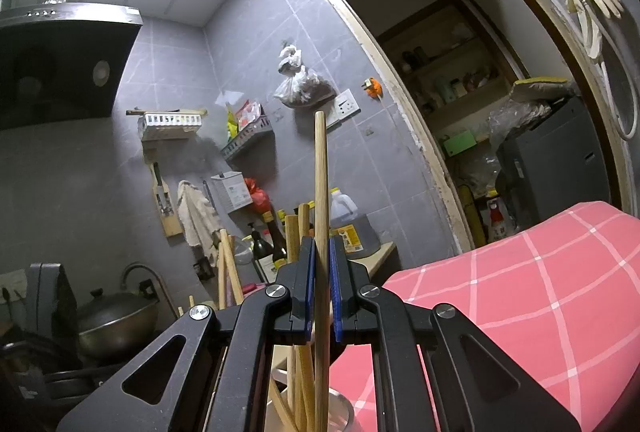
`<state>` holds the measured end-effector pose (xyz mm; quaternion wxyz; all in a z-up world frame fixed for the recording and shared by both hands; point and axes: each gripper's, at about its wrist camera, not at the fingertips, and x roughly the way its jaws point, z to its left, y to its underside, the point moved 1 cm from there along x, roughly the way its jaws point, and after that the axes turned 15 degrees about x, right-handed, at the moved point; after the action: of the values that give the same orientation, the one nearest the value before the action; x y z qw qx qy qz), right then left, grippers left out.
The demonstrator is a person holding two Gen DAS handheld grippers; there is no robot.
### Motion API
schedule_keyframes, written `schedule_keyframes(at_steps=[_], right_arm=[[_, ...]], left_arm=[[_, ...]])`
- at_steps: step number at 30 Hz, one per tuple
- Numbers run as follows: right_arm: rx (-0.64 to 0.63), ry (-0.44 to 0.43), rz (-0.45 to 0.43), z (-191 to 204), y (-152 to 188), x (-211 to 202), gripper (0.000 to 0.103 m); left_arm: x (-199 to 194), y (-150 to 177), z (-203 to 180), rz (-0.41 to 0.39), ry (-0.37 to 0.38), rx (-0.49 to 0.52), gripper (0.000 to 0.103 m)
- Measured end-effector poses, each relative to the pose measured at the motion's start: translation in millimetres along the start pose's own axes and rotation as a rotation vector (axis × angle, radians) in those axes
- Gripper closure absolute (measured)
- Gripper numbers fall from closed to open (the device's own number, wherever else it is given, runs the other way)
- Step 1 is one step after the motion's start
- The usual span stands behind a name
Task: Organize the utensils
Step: 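Lower both held chopsticks down into the white caddy, then open the right gripper to release its chopstick and pull back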
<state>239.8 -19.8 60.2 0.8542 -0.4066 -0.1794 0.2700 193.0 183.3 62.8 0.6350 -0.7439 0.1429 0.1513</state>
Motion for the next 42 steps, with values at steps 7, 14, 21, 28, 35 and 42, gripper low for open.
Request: schedule_keyframes(at_steps=[7, 14, 21, 28, 35, 42], right_arm=[[0.004, 0.0, 0.023, 0, 1, -2, 0.097], [-0.013, -0.005, 0.055, 0, 3, -8, 0.096], [-0.01, -0.004, 0.05, 0, 0, -16, 0.076], [-0.007, 0.003, 0.031, -1, -6, -34, 0.073], [0.004, -0.05, 0.037, -2, -16, -52, 0.067], [0.074, -0.089, 0.1, -9, -20, -49, 0.073]], left_arm=[[3, 8, -4, 0.039, 0.009, -0.009, 0.1], [-15, 9, 12, -0.012, 0.041, -0.095, 0.1], [-46, 3, 16, -0.146, 0.105, -0.127, 0.1], [-53, -26, 27, -0.312, 0.147, -0.189, 0.1], [-52, -31, 24, -0.35, 0.244, -0.174, 0.1], [-59, -20, 6, -0.328, 0.284, -0.079, 0.1]])
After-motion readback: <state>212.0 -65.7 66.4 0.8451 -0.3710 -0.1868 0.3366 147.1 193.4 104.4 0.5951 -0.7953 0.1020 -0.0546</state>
